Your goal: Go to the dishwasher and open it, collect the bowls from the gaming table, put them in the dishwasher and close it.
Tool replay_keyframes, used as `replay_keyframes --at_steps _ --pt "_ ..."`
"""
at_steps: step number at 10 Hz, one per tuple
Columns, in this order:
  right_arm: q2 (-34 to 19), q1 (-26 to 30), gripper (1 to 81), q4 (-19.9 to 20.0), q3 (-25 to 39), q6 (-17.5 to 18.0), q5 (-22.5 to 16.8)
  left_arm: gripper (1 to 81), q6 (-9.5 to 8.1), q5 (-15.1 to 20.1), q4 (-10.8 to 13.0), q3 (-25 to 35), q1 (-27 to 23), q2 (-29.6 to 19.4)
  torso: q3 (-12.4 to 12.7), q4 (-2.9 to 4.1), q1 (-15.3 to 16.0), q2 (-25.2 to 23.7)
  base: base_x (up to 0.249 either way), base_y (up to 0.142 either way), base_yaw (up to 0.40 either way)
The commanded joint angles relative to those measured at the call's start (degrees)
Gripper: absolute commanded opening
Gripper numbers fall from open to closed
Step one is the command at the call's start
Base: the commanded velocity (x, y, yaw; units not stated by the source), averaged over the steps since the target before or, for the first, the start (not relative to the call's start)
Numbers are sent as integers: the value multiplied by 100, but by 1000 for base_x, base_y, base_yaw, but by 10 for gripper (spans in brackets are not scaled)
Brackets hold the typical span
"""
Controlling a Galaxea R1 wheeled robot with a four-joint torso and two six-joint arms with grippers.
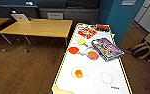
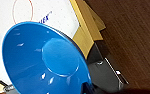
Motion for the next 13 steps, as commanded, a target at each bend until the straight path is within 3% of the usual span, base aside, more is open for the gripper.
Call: replay_keyframes --at_steps 1,3,5,8,13 --pt "895 -1930 10 -1010 -396 -401 1677 811 6 325 62 772 -231 -718 0 0 0 0 0 0 0" --pt "1422 -2520 10 -1370 -659 -401 2072 811 -3 325 27 1325 -459 -1210 0 0 0 0 0 0 0" --pt "2078 -2835 10 -1588 -1175 -401 2186 811 -12 342 1 2017 -801 -1805 0 0 0 0 0 0 0" --pt "2714 -3083 10 -1801 -1661 -401 2292 811 -47 422 -8 2503 -1329 -2133 0 0 0 0 0 0 0" --pt "3242 -3311 10 -1977 -2171 -410 2336 811 -47 1125 -272 3197 -2419 -2828 0 0 0 0 0 0 0"
